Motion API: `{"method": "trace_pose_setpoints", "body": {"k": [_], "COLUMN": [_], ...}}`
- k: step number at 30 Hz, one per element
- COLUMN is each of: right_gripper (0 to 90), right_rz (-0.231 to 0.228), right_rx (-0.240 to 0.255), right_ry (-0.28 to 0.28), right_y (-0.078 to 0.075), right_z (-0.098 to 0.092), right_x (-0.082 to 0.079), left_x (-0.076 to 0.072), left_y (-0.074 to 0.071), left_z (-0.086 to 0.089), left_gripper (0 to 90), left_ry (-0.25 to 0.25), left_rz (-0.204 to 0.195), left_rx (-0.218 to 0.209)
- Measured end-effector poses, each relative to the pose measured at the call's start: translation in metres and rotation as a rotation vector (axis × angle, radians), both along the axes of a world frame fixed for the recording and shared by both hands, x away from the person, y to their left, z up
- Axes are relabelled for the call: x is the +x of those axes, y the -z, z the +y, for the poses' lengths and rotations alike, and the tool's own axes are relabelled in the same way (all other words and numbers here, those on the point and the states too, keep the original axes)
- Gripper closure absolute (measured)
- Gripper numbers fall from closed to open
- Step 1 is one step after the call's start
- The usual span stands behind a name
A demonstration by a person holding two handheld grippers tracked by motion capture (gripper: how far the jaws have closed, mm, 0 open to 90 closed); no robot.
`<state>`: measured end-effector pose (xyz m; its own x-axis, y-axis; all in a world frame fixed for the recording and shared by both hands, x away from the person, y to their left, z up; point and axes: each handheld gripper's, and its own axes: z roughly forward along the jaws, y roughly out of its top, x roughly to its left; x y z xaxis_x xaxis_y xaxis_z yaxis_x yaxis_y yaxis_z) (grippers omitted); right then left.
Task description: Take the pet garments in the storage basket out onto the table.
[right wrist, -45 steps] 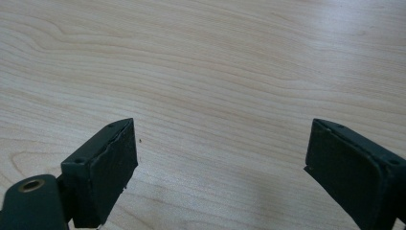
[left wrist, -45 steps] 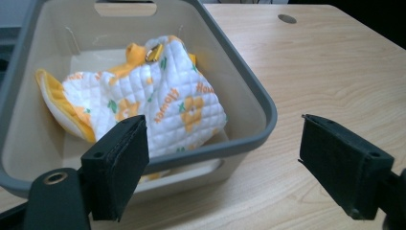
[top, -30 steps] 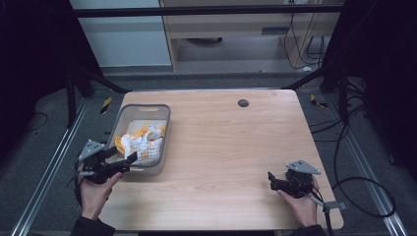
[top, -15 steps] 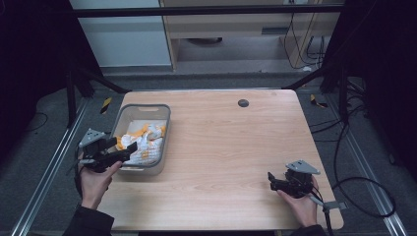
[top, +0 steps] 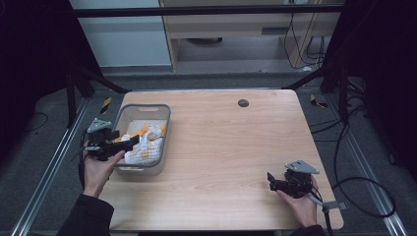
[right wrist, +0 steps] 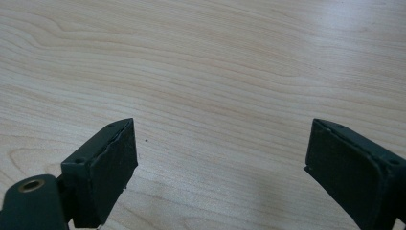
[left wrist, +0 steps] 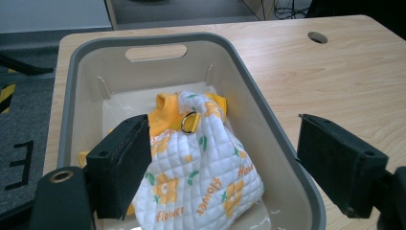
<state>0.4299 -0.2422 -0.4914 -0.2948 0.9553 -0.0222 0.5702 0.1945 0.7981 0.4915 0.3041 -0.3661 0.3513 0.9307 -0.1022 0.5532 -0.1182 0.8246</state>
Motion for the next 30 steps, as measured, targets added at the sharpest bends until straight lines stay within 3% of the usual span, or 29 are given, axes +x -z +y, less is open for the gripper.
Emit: {"method": "trace_pose_setpoints", "body": {"k": [30], "right_gripper": [11.1], "right_rz": [0.005], "right_rx": [0.009], "right_ry": [-0.011], "right_y": [-0.001], "right_z": [0.000], "right_x": [0.000], "left_x": [0.045], "left_y": [0.013], "left_z": [-0.017], "left_gripper": [22.9], "left_ry": [0.032], "left_rz": [0.169], "left_rx": [0.098]}}
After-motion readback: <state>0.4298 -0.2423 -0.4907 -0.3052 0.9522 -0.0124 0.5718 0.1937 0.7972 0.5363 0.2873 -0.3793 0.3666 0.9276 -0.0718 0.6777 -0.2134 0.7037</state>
